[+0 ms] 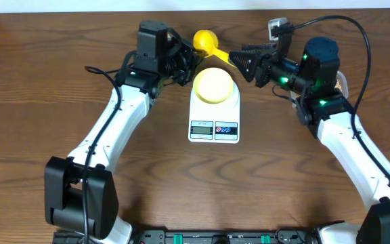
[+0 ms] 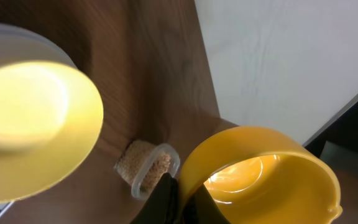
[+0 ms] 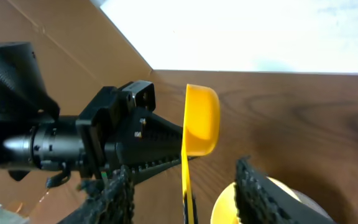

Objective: Scoop item into bowl and weigh 50g on scale
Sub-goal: 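Grasp the scoop cup with the right gripper, then open the left gripper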

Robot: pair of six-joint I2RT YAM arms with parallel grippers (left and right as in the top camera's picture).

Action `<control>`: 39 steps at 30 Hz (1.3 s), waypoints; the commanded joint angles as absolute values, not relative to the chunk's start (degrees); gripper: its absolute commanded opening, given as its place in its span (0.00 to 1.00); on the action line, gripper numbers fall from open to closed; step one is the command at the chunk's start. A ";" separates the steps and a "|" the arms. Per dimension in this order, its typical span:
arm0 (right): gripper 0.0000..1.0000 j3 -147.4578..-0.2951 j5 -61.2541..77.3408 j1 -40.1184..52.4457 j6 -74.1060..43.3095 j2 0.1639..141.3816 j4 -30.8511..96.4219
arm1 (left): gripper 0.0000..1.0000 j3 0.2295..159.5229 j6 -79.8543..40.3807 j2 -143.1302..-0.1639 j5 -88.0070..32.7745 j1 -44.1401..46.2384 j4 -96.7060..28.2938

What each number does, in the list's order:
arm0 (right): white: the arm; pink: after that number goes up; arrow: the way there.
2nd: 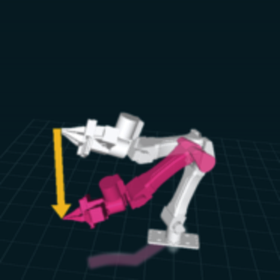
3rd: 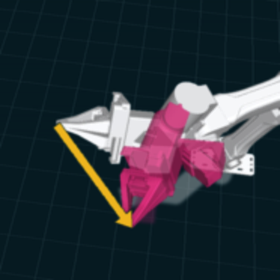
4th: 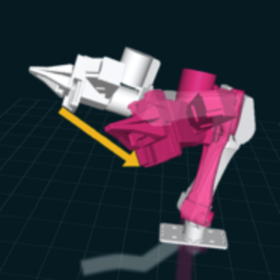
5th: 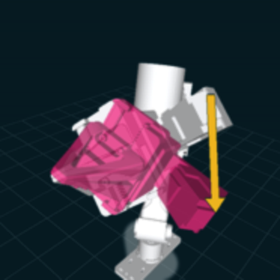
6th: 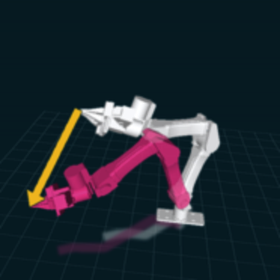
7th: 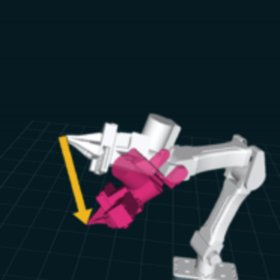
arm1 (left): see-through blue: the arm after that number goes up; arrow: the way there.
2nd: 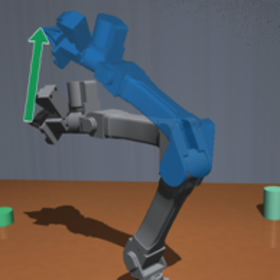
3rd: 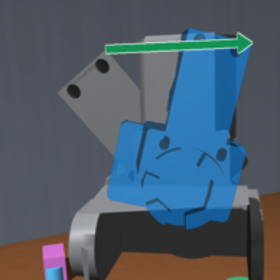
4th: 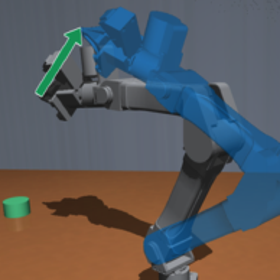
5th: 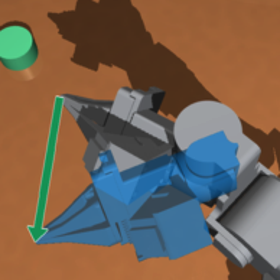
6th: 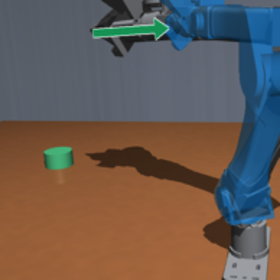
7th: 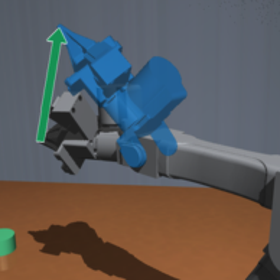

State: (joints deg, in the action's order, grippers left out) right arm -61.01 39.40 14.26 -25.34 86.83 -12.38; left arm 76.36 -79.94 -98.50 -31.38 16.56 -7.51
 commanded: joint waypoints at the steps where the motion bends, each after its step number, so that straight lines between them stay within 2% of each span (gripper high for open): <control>1: 0.43 -62.13 35.24 15.77 -26.33 87.57 -10.92 | 0.07 76.77 -80.49 -97.62 -32.29 18.06 -7.57; 8: 0.40 -62.13 33.91 16.60 -26.15 87.59 -10.07 | 0.07 76.77 -80.47 -97.62 -34.52 18.37 -7.57; 13: 0.24 -62.13 33.76 16.60 -26.11 87.66 -9.76 | 0.08 76.77 -80.47 -97.62 -34.54 18.46 -7.60; 15: 0.21 -62.13 33.76 16.60 -26.11 87.66 -9.63 | 0.07 76.77 -80.47 -97.62 -34.54 18.65 -7.60; 39: 0.11 -62.13 35.05 17.91 -26.06 87.66 -8.03 | 0.07 76.77 -80.47 -97.62 -34.48 19.38 -7.20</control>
